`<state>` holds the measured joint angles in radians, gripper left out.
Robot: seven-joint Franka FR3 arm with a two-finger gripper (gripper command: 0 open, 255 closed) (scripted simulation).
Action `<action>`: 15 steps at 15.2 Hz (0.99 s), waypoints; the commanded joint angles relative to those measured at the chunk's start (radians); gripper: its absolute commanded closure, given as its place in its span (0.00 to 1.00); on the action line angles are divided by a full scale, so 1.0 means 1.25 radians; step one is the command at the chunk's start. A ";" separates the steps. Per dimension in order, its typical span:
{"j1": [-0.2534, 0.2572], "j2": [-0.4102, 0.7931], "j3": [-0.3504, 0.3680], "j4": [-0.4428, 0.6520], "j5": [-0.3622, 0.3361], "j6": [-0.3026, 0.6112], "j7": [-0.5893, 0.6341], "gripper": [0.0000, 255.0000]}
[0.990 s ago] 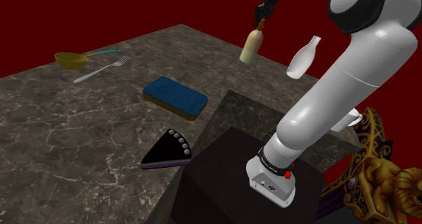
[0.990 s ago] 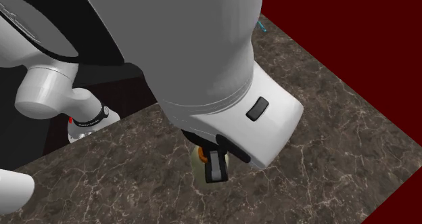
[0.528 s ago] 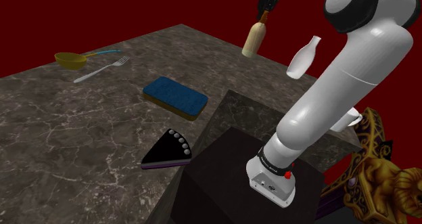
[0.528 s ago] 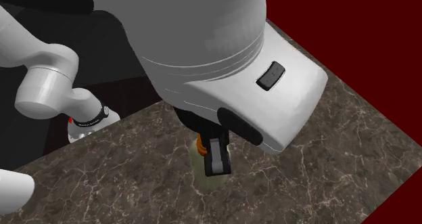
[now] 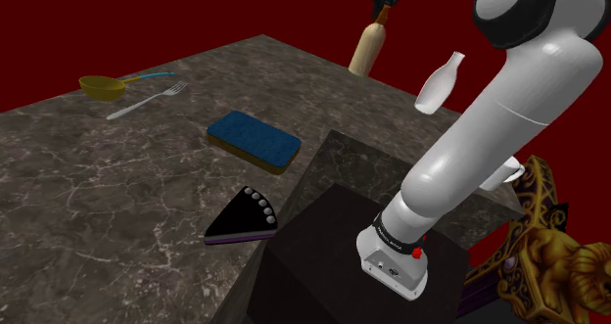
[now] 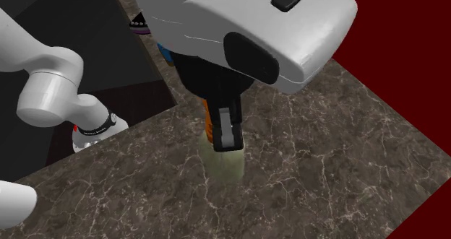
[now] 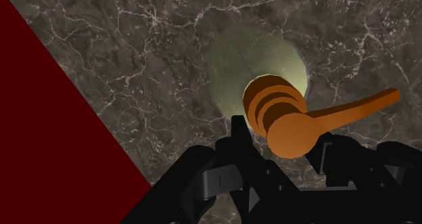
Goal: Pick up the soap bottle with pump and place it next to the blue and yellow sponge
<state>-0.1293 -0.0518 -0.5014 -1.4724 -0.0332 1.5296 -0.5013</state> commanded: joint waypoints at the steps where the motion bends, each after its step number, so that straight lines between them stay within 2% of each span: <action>1: 0.021 -0.043 0.027 -0.045 -0.023 0.006 0.047 1.00; 7: 0.068 -0.142 0.117 -0.147 -0.063 0.009 0.185 1.00; 15: 0.119 -0.213 0.234 -0.223 -0.068 0.000 0.355 1.00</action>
<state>0.0136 -0.3143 -0.2233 -1.7460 -0.1195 1.5294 -0.0802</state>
